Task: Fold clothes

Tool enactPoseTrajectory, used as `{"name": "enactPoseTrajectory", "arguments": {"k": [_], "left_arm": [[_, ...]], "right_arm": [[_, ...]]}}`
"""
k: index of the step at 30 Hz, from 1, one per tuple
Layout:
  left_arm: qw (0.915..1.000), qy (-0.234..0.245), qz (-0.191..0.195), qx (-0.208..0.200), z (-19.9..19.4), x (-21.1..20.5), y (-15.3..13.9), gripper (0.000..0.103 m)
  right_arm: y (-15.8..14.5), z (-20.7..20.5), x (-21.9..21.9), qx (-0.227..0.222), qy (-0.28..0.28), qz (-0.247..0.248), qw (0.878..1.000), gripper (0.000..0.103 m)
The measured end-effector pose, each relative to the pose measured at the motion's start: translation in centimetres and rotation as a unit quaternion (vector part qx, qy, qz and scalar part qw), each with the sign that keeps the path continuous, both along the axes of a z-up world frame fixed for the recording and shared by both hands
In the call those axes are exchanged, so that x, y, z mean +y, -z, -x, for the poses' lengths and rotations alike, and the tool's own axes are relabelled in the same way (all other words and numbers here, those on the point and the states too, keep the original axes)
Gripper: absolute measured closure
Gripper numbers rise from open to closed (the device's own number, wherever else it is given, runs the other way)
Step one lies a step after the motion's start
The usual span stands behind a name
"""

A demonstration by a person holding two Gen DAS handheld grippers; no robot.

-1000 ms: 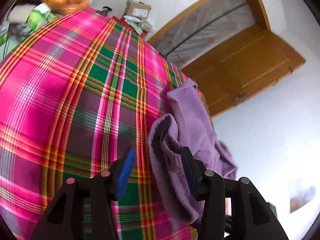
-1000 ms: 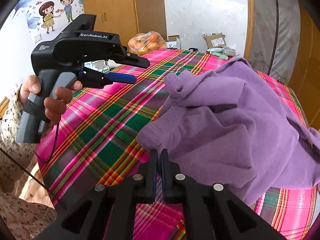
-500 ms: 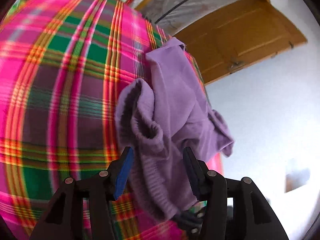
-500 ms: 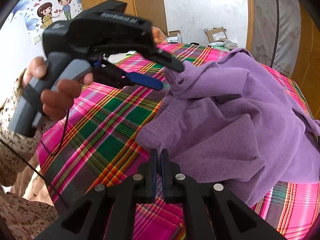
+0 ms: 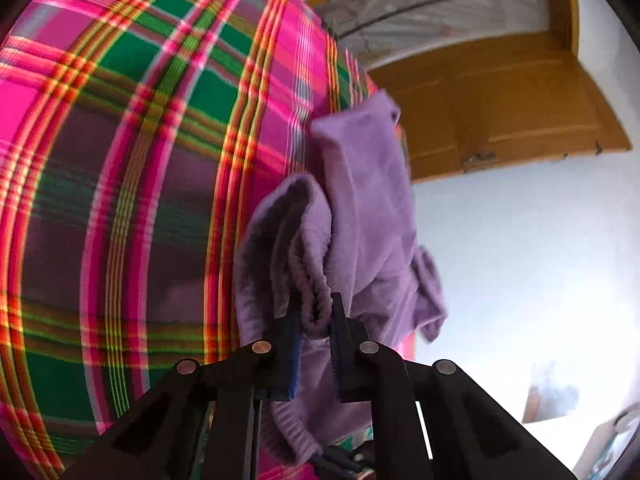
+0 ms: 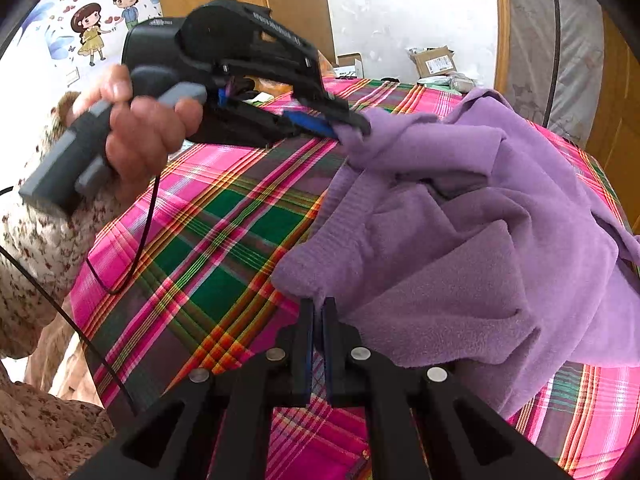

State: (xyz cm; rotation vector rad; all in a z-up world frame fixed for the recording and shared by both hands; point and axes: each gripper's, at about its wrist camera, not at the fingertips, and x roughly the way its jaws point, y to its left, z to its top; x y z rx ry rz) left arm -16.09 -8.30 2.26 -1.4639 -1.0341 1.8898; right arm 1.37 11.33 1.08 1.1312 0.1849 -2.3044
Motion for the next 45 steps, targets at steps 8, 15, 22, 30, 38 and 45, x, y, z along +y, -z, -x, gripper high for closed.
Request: {"name": "enactPoseTrajectory", "arguments": {"k": [8, 15, 22, 30, 38, 45], "left_arm": [[0.9965, -0.069, -0.045, 0.013, 3.2, -3.1, -1.3, 0.091], [0.9939, -0.104, -0.027, 0.024, 6.2, -4.8, -2.2, 0.091], [0.9921, -0.122, 0.014, 0.023, 9.1, -5.3, -1.4, 0.091], [0.9865, -0.159, 0.035, 0.021, 10.4, -6.4, -1.1, 0.098], [0.9918, -0.114, 0.058, 0.002, 8.0, -6.1, 0.3, 0.093], [0.9932, -0.081, 0.082, 0.013, 3.0, -6.9, 0.6, 0.083]], "right_arm": [[0.0, 0.5, -0.5, -0.007, -0.011, -0.001, 1.000, 0.099], [0.2, 0.4, -0.5, -0.014, -0.019, 0.002, 1.000, 0.099], [-1.0, -0.5, -0.7, 0.000, -0.052, 0.027, 0.998, 0.099], [-1.0, -1.8, -1.4, -0.011, -0.097, 0.039, 0.994, 0.099], [-0.7, -1.6, -1.3, -0.018, -0.099, 0.041, 0.994, 0.099], [-0.1, -1.3, -1.3, -0.027, -0.090, 0.037, 0.995, 0.099]]}}
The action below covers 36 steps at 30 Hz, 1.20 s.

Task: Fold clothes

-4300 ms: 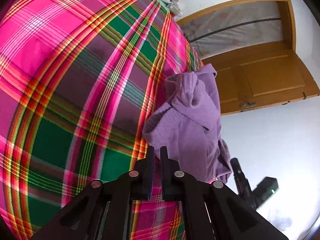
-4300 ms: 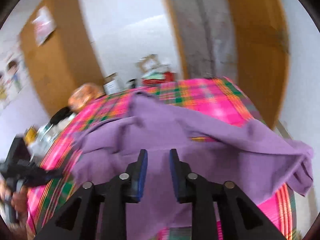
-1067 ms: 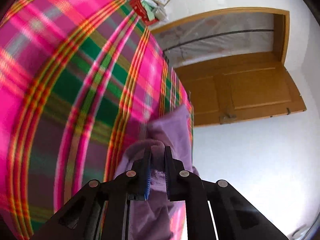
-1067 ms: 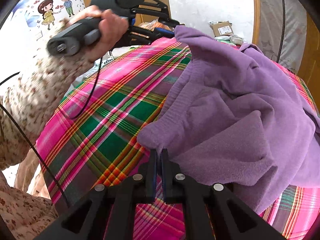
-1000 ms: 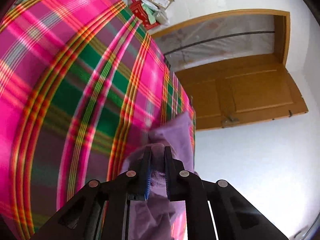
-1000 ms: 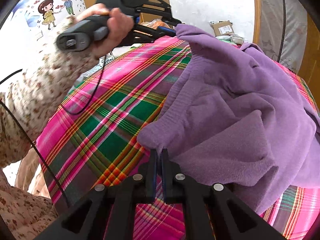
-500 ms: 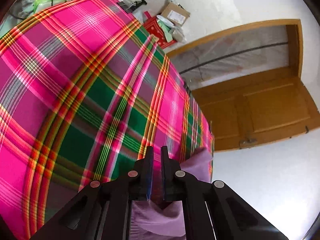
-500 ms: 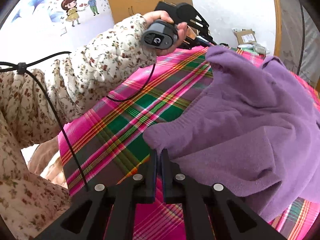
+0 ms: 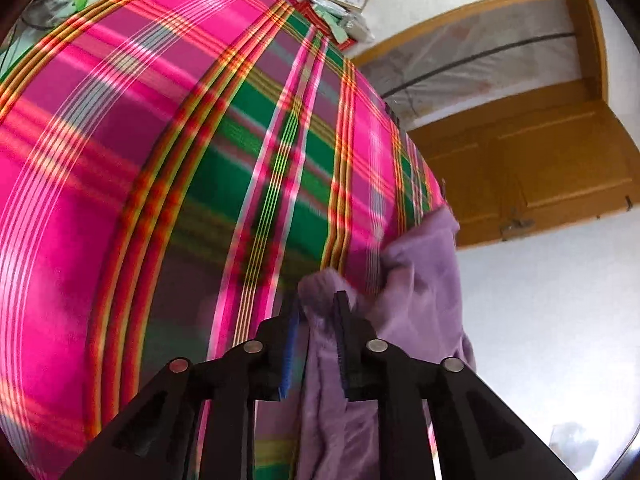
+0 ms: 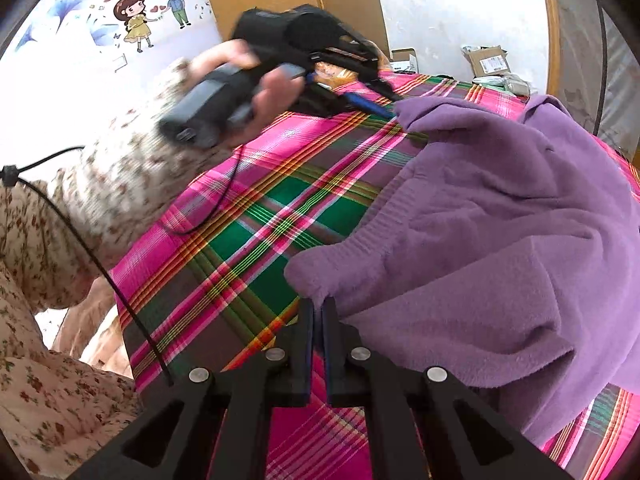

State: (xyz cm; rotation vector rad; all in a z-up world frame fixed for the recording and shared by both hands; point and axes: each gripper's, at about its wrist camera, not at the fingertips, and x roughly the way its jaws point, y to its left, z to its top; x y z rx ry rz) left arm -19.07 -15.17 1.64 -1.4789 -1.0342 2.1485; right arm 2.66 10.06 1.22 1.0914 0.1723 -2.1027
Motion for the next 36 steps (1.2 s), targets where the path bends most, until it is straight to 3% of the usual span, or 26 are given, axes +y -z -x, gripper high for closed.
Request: {"name": "enactPoseTrajectory", "arguments": {"k": [5, 10, 11, 18, 22, 26, 36], "left_arm": [[0.9996, 0.015, 0.022, 0.006, -3.1, -0.7, 0.6, 0.079], [0.9994, 0.032, -0.012, -0.005, -4.6, 0.2, 1.8, 0.074], [0.9992, 0.037, -0.014, -0.005, -4.6, 0.6, 2.0, 0.067], [0.9965, 0.072, -0.039, -0.015, -4.2, 2.7, 2.9, 0.064], [0.9965, 0.082, -0.020, 0.000, -4.6, 3.4, 2.4, 0.063], [0.9941, 0.097, -0.047, -0.015, -4.3, 3.9, 2.7, 0.063], [0.9901, 0.130, -0.044, -0.030, -4.2, 6.3, 2.8, 0.063]], "right_arm": [[0.0, 0.0, 0.2, 0.002, 0.002, 0.002, 1.000, 0.099], [-0.2, 0.0, 0.0, 0.006, -0.001, 0.009, 1.000, 0.099], [-0.3, -0.1, 0.0, 0.007, -0.003, 0.010, 1.000, 0.099], [-0.5, 0.1, 0.3, 0.005, -0.001, 0.013, 1.000, 0.099], [-0.4, 0.2, 0.2, 0.004, -0.002, 0.017, 1.000, 0.099], [-0.4, 0.2, 0.2, 0.004, 0.000, 0.023, 1.000, 0.099], [-0.3, 0.2, 0.4, 0.000, 0.004, 0.030, 1.000, 0.099]]}}
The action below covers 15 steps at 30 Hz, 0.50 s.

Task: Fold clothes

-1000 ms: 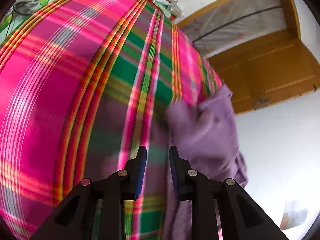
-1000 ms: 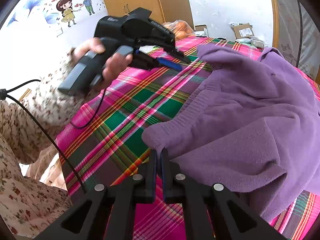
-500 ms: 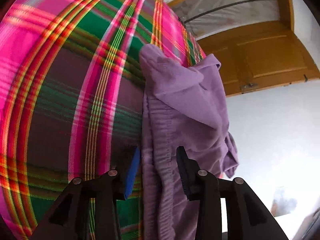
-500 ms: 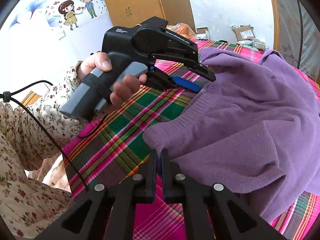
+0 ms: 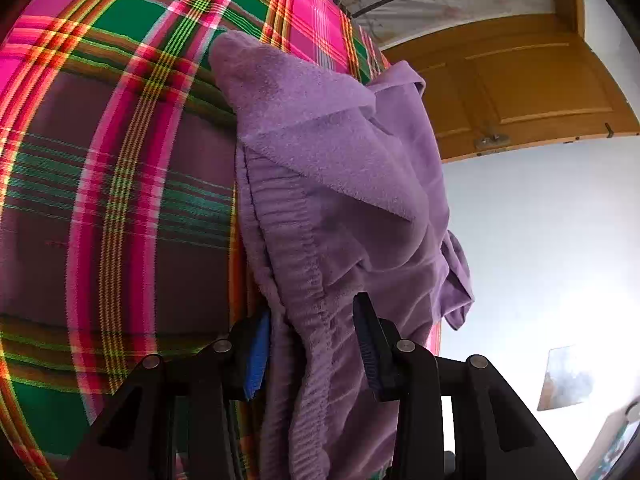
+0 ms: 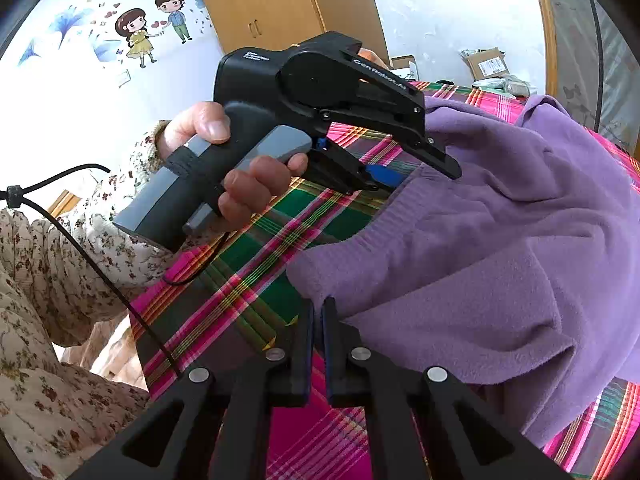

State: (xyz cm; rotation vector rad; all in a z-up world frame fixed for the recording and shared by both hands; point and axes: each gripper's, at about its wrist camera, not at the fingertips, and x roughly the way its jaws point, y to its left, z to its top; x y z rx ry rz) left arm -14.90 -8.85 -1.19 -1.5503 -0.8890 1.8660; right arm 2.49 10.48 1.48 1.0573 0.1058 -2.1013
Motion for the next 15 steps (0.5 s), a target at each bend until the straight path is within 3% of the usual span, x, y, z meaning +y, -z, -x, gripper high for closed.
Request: {"name": "enactPoseTrajectory", "arguments": {"k": [9, 12, 15], "left_arm": [[0.9999, -0.002, -0.012, -0.009, 0.35, 0.41, 0.12, 0.063], [1.0000, 0.002, -0.004, -0.003, 0.26, 0.50, 0.32, 0.083], [0.9999, 0.009, -0.011, 0.005, 0.00, 0.71, 0.40, 0.091]], "right_arm": [[0.28, -0.25, -0.03, -0.005, 0.005, -0.002, 1.000, 0.099], [0.38, 0.16, -0.13, -0.007, 0.009, -0.004, 1.000, 0.099], [0.37, 0.40, -0.16, -0.008, 0.012, -0.006, 1.000, 0.099]]}}
